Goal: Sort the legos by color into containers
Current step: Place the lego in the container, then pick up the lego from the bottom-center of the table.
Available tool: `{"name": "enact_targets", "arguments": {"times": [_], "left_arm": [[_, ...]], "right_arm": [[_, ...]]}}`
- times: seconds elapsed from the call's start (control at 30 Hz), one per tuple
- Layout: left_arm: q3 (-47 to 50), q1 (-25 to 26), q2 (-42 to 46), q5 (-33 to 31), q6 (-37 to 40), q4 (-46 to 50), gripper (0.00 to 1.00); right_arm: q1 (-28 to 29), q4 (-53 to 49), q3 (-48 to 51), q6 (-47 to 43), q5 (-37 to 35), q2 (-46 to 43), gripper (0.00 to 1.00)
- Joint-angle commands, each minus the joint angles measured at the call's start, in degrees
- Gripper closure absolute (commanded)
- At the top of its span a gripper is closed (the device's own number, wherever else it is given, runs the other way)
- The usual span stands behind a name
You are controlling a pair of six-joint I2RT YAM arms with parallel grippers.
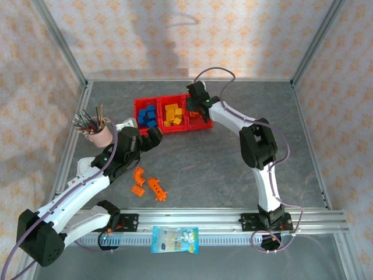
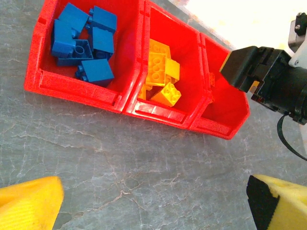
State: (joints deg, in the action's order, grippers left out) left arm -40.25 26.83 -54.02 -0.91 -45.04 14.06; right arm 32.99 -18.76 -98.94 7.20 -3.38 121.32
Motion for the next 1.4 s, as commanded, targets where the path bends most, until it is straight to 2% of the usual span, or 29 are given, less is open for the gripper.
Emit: {"name": "enact_targets", "arguments": {"times": [0.0, 0.23, 0.43, 0.77, 1.1, 1.23, 1.37], "left_arm": [[-1.11, -0.51, 3.23, -1.79, 0.39, 1.94, 0.01], [-0.03, -0.56, 11.13, -4.66, -1.33, 11.45, 0.01], [1.05, -0.60, 18.60, -7.30, -4.26, 20.57, 0.01], [-0.08, -0.56, 27.87, -10.63, -10.47, 33.17, 0.01], [-0.46, -0.56, 28.87, -11.69, -11.57, 35.96, 0.01], [0.18, -0.55, 28.82, -11.40, -11.66, 35.42, 0.01], [0.25, -0.56, 28.66, -11.61, -11.45, 35.13, 0.01]], "right_arm": [[2.94, 0.98, 5.84, 0.56, 1.00, -8.99, 0.37], [11.22, 1.26, 18.05, 3.85, 2.20, -19.06, 0.30], [20.17, 1.50, 25.80, 5.80, 3.52, -23.06, 0.26], [37.10, 3.31, 29.42, 8.75, 2.68, -20.53, 0.21], [42.78, 4.00, 27.82, 7.67, 4.99, -13.03, 0.27], [43.55, 4.07, 26.61, 7.52, 4.83, -10.33, 0.29], [43.65, 3.65, 25.85, 7.53, 4.48, -8.18, 0.36]]}}
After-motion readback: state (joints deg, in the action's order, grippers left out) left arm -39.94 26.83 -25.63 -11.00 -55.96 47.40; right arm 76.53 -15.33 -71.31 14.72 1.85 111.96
